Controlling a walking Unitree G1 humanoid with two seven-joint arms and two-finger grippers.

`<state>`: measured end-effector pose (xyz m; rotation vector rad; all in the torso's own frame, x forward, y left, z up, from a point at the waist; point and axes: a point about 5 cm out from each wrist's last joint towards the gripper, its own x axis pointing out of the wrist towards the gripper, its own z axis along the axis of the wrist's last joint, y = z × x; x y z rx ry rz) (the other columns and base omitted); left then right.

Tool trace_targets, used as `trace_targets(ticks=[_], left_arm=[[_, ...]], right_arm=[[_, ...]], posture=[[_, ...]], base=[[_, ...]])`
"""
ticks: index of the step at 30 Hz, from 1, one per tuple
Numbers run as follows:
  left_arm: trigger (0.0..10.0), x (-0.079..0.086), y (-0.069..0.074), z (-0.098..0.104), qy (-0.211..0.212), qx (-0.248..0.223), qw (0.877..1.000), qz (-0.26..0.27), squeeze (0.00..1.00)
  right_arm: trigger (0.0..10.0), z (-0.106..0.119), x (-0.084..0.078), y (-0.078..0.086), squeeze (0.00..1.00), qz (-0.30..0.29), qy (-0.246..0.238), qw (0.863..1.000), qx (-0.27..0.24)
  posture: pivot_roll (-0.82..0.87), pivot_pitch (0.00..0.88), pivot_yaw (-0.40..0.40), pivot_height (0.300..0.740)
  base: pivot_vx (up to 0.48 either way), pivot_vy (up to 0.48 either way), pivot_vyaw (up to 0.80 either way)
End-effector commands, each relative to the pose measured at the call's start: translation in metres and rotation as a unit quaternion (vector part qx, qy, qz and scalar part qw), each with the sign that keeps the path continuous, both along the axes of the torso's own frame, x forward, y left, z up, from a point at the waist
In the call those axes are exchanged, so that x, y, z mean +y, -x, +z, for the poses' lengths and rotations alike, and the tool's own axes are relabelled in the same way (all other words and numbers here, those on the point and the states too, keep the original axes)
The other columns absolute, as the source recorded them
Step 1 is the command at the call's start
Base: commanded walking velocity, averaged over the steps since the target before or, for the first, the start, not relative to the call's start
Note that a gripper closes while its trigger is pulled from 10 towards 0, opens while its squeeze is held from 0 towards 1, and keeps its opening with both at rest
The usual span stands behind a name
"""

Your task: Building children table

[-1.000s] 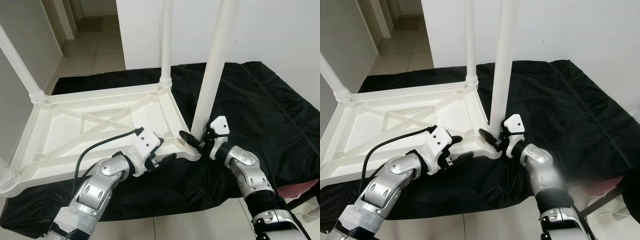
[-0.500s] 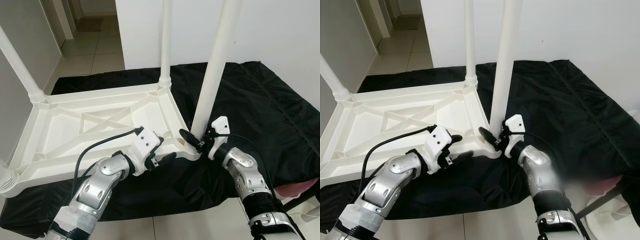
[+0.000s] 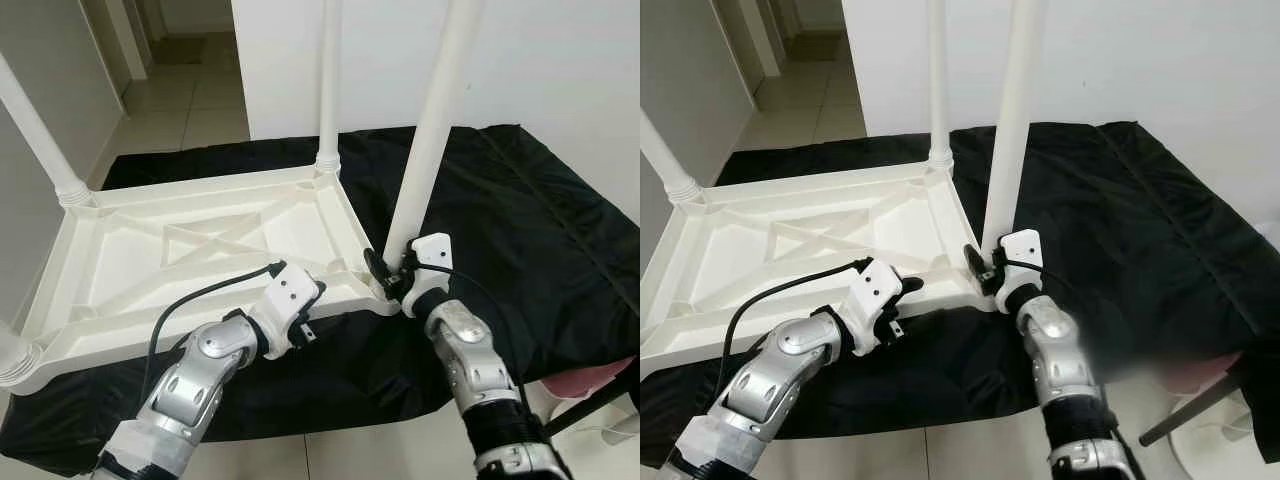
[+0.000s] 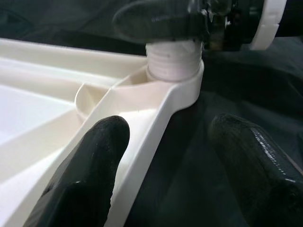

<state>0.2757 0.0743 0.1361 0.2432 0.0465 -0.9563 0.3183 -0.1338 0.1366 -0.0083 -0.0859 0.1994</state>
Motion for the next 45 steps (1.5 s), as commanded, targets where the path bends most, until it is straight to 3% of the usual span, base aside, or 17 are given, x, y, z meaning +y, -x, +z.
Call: trace_targets(ticks=[1, 5, 9, 24, 25, 31, 35, 36, 37, 38, 45], left_arm=[[10.0, 0.000, 0.003, -0.002, -0.011, 0.002, 1.000, -0.005, 0.00], [10.0, 0.000, 0.004, -0.003, -0.011, 0.004, 1.000, -0.006, 0.00], [10.0, 0.002, 0.005, -0.003, -0.011, 0.005, 1.000, -0.003, 0.00], [10.0, 0.007, 0.005, -0.001, -0.007, 0.005, 1.000, 0.011, 0.00], [10.0, 0.007, 0.005, -0.001, -0.007, 0.006, 1.000, 0.011, 0.00], [10.0, 0.006, 0.004, 0.000, -0.007, 0.005, 1.000, 0.009, 0.00], [10.0, 0.002, 0.004, 0.001, -0.005, 0.004, 1.000, 0.005, 0.00], [10.0, -0.001, 0.004, 0.001, -0.004, 0.004, 1.000, -0.002, 0.00], [10.0, -0.001, 0.004, 0.001, -0.004, 0.004, 1.000, -0.002, 0.00], [10.0, -0.004, 0.005, 0.000, -0.005, 0.003, 1.000, -0.008, 0.00], [10.0, -0.004, 0.001, -0.001, -0.013, -0.003, 1.000, -0.010, 0.00]], right_arm=[[10.0, -0.014, -0.012, 0.006, 0.00, -0.076, -0.011, 0.996, 0.040], [10.0, -0.016, -0.009, 0.010, 0.00, -0.111, -0.019, 0.993, 0.041], [10.0, -0.023, 0.017, 0.021, 0.00, -0.106, -0.047, 0.992, 0.057], [10.0, -0.016, 0.018, 0.026, 0.00, -0.136, -0.043, 0.988, 0.060], [10.0, -0.014, 0.018, 0.026, 1.00, -0.134, -0.047, 0.988, 0.056], [10.0, -0.005, 0.012, 0.022, 1.00, -0.135, -0.048, 0.989, 0.032], [10.0, -0.001, 0.013, 0.018, 1.00, -0.084, -0.046, 0.995, 0.022], [10.0, 0.000, 0.014, 0.017, 0.33, -0.052, -0.040, 0.998, 0.019], [10.0, 0.000, 0.014, 0.017, 0.33, -0.052, -0.040, 0.998, 0.019], [10.0, 0.000, 0.015, 0.017, 0.00, -0.013, -0.032, 0.999, 0.018], [10.0, -0.001, 0.011, 0.020, 0.00, 0.077, -0.002, 0.997, 0.003]], posture=[[-0.08, 0.000, 0.018, 0.740], [-0.08, 0.000, 0.015, 0.740], [-0.06, 0.000, 0.009, 0.740], [-0.06, 0.000, 0.006, 0.740], [-0.06, 0.000, 0.008, 0.740], [-0.07, 0.000, 0.015, 0.740], [-0.07, 0.000, 0.015, 0.740], [-0.08, 0.000, 0.039, 0.740], [-0.08, 0.000, 0.039, 0.740], [-0.08, 0.000, 0.039, 0.740], [-0.09, 0.000, 0.031, 0.740]], base=[[0.000, 0.000, 0.00], [0.000, 0.000, 0.00], [0.000, 0.000, 0.00], [0.000, 0.000, 0.00], [0.000, 0.000, 0.00], [0.000, 0.000, 0.00], [0.000, 0.000, 0.00], [0.000, 0.000, 0.00], [0.000, 0.000, 0.00], [0.000, 0.000, 0.00], [0.000, 0.000, 0.00]])
